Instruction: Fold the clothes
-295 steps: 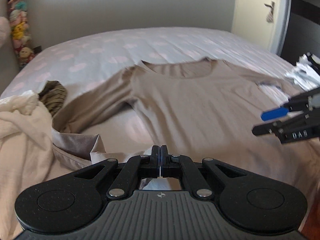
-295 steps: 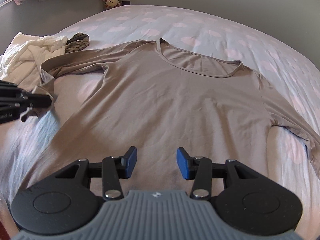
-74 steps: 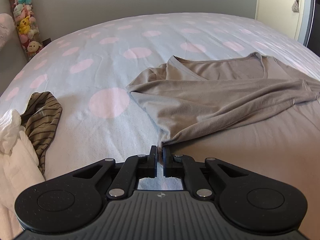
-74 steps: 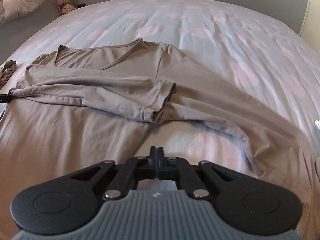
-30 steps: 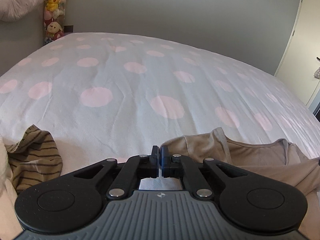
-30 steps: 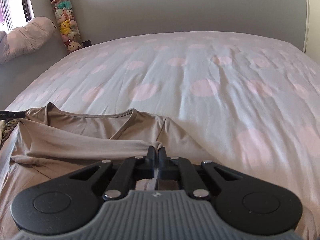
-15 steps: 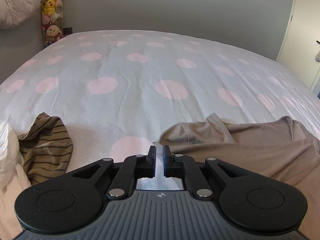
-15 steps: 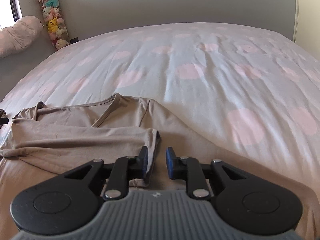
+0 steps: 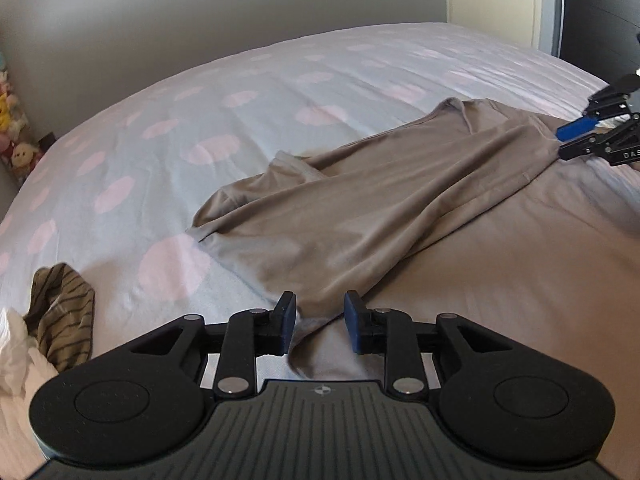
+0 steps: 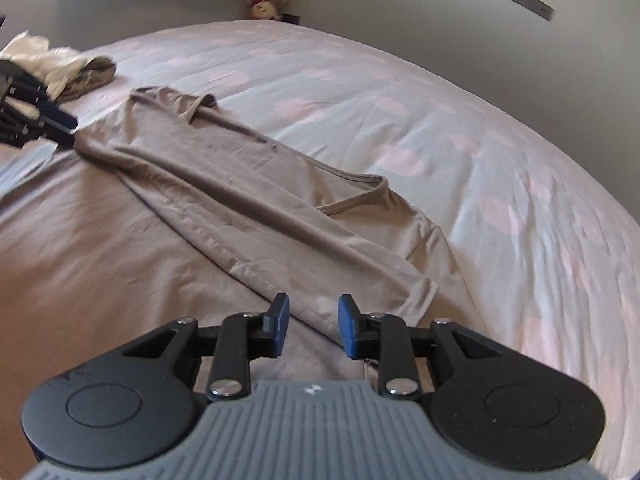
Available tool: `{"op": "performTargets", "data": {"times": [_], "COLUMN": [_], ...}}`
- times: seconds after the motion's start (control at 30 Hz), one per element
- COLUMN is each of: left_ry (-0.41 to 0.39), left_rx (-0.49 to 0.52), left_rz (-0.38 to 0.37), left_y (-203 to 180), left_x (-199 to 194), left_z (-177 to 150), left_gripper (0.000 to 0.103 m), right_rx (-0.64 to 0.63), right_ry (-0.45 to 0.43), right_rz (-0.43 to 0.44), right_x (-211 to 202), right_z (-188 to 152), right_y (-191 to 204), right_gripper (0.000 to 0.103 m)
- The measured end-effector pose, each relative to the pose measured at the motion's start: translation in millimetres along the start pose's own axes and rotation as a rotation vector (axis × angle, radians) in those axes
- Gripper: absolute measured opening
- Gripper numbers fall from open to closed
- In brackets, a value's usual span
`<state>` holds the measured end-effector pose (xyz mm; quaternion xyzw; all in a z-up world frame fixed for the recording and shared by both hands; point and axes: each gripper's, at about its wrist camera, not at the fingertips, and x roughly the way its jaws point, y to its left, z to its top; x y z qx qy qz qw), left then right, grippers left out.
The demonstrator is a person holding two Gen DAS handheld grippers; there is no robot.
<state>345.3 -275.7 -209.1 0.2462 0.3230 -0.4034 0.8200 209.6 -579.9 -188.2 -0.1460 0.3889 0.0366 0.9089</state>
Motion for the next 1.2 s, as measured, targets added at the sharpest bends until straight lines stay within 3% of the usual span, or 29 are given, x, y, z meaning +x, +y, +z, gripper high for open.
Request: {"op": "performTargets", "data": {"times": [0.1, 0.4, 0.5, 0.63, 0.93, 1.2], "left_ry": [-0.015, -0.028, -0.010, 0.012, -0.013, -0.001], "left_rx": [0.071, 0.277, 0.288, 0.251, 0.272, 0.295], "left_rz": [-0.035, -0.078, -0.091, -0.101, -0.161, -0.148], "left_y": [-18, -61, -64, -60, -58, -65], "left_x": [7, 44, 56, 65, 38, 36], "left_z": [10, 38, 42, 42, 35, 24], "left_gripper": [0.024, 0.024, 0.020, 0.003, 0.000, 0.000], "right_rx": [-0.096, -0.207, -0.216, -0.203, -0.232, -0.381], "right_ry": [0.004, -0.044, -0.037, -0.036, -0.031, -0.022], "right_rz": [0.042, 0.169, 0.193, 0.207, 0.221, 0.110], "right_x": [8, 32, 42, 45, 18, 19], "right_z": [9, 39, 42, 41, 31, 24], "right_y": [8, 45, 51, 53, 53, 58], "right_gripper": [0.030, 0.028, 0.028, 0.003, 0.001, 0.009]}}
